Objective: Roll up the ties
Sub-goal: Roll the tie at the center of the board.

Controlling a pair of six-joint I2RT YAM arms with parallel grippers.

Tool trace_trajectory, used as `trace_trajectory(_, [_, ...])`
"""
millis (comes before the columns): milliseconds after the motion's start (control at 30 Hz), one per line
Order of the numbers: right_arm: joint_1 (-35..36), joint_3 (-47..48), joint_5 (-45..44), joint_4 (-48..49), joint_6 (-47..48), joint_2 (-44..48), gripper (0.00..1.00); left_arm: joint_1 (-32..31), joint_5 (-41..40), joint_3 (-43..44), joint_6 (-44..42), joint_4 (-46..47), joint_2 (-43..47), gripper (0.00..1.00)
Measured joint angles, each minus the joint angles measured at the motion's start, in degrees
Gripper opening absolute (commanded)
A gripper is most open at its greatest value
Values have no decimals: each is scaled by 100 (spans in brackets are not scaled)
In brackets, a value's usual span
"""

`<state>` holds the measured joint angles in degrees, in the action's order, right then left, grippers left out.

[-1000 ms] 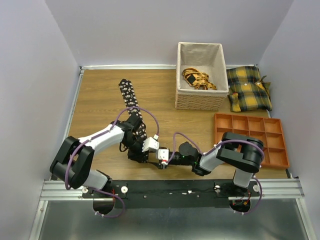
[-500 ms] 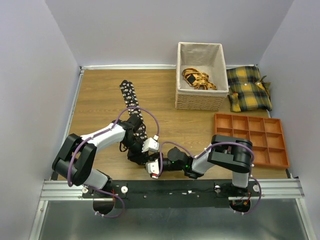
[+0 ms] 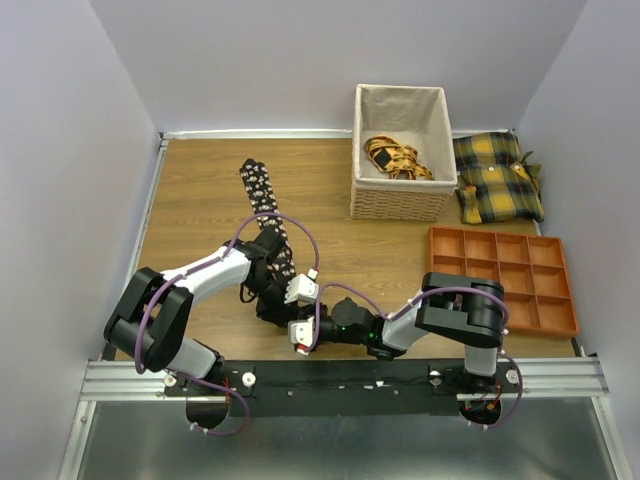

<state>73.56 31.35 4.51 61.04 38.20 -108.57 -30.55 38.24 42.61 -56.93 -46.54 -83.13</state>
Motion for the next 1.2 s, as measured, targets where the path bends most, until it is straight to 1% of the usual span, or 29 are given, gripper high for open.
trace_trajectory(233, [42,50,-496,-170,-319,39,56,-17,90,0,-4,87,9,34])
trace_trajectory(367, [81,68,-501,-236,-396,57,56,-17,129,0,-2,107,9,34])
trace_trajectory(467, [103,208,-507,-387,-424,35,54,-15,122,0,9,103,9,34])
trace_trajectory(567, [111,317,-509,-498,-492,-7,46,31,94,0,2,70,9,34])
trace_trajectory(600, [111,343,-505,-507,-531,-33,40,59,79,0,13,61,11,34])
trace_trajectory(700, [114,387,-507,-549,-673,-66,31,63,7,0,39,31,20,34])
trace_trajectory(833, [114,387,-505,-586,-876,-66,26,52,-2,-31,44,55,37,36])
trace_trajectory(933, [114,387,-507,-586,-1019,-66,23,52,-4,-66,105,105,70,52])
trace_trajectory(967, [111,387,-507,-586,-1047,-66,22,52,-2,-74,144,127,81,67])
trace_trajectory(1000, [114,385,-509,-588,-1088,-66,18,55,4,-76,195,151,85,74])
trace_trajectory(1067, [142,376,-520,-590,-1147,-63,15,72,55,-70,299,210,98,84])
trace_trajectory(1133, [192,367,-514,-586,-1331,-59,4,79,98,-68,326,278,190,88])
trace_trajectory(1167, [190,363,-514,-581,-1443,-55,2,61,101,-76,339,295,223,91])
trace_trajectory(1200, [181,358,-511,-575,-1596,-48,2,42,98,-87,334,319,256,92])
